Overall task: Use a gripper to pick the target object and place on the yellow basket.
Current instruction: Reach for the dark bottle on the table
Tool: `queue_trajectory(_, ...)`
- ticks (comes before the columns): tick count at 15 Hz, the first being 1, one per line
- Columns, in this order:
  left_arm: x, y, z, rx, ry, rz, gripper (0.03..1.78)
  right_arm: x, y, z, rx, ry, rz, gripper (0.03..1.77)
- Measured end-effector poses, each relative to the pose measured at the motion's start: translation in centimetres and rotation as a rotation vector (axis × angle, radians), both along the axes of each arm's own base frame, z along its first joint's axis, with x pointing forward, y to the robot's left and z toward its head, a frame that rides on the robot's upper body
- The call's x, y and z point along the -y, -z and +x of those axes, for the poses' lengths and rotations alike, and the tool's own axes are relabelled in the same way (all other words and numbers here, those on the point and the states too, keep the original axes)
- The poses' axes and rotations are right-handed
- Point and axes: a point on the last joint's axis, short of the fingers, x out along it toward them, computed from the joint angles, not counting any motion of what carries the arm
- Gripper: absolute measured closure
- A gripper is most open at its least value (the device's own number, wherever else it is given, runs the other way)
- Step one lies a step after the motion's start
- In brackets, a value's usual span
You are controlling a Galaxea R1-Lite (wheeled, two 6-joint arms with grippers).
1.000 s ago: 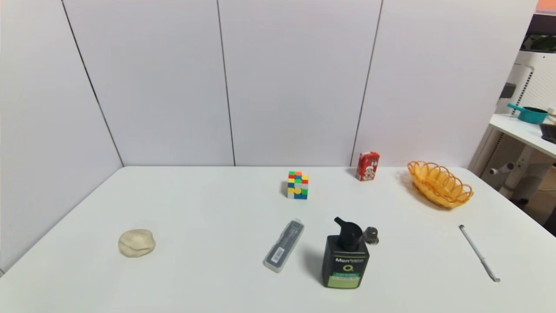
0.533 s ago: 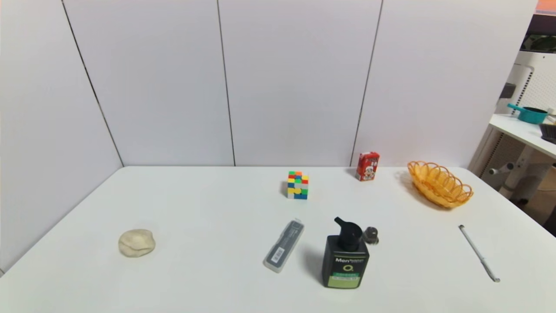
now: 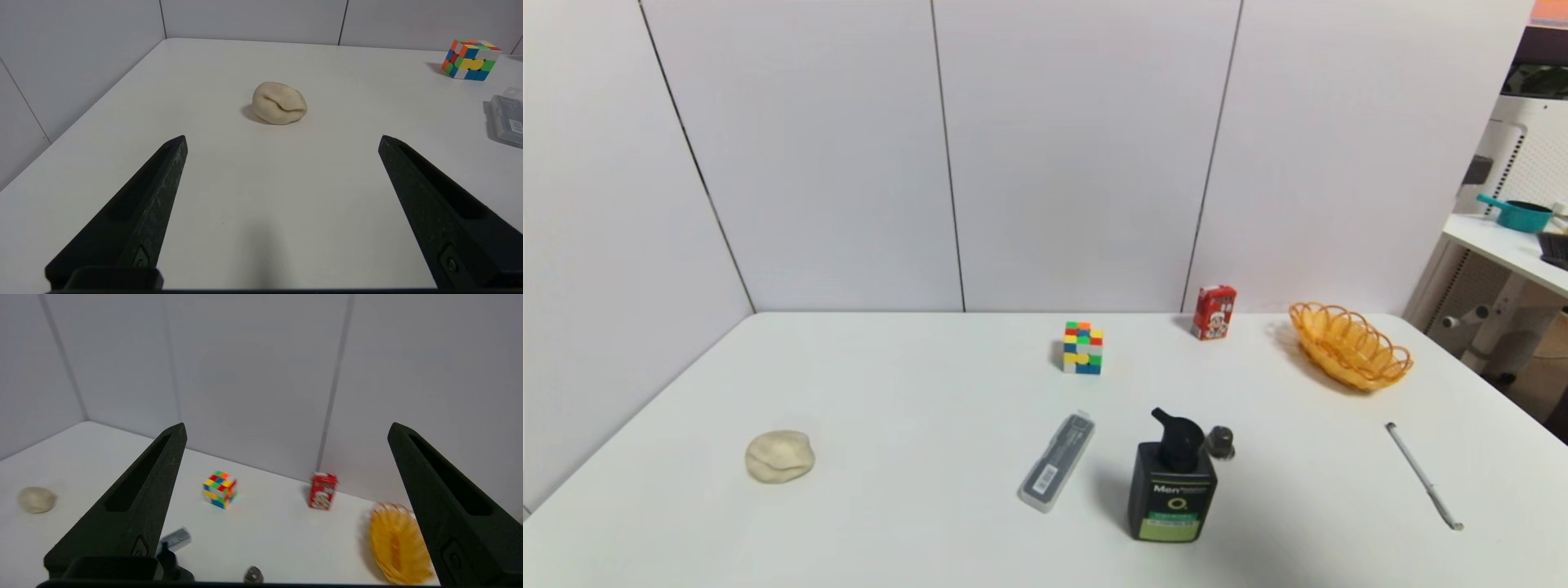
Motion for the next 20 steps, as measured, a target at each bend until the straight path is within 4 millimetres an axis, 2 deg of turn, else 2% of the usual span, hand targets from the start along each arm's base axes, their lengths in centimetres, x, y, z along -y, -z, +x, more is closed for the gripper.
queue_trajectory(2, 0.0, 0.0, 0.0, 0.000, 0.000, 0.000, 0.12, -1.3, -0.9, 2.8, -0.004, -0.183, -0.049, 0.10)
queue_trajectory(5, 0.0, 0.0, 0.0, 0.000, 0.000, -0.001, 0.12, -3.0, 0.2, 6.4, -0.003, -0.470, -0.188, 0.10)
queue_trajectory(8, 0.0, 0.0, 0.0, 0.000, 0.000, 0.000, 0.12, -4.1, 3.7, 9.2, -0.052, -0.669, -0.300, 0.10)
queue_trajectory(12, 0.0, 0.0, 0.0, 0.000, 0.000, 0.000, 0.12, -4.9, 9.1, 11.8, -0.206, -0.766, -0.368, 0.10)
queue_trajectory(16, 0.0, 0.0, 0.0, 0.000, 0.000, 0.000, 0.12, -5.6, 13.7, 13.0, -0.344, -0.831, -0.375, 0.10)
queue_trajectory(20, 0.0, 0.0, 0.0, 0.000, 0.000, 0.000, 0.12, -6.1, 16.9, 13.9, -0.382, -0.882, -0.431, 0.10)
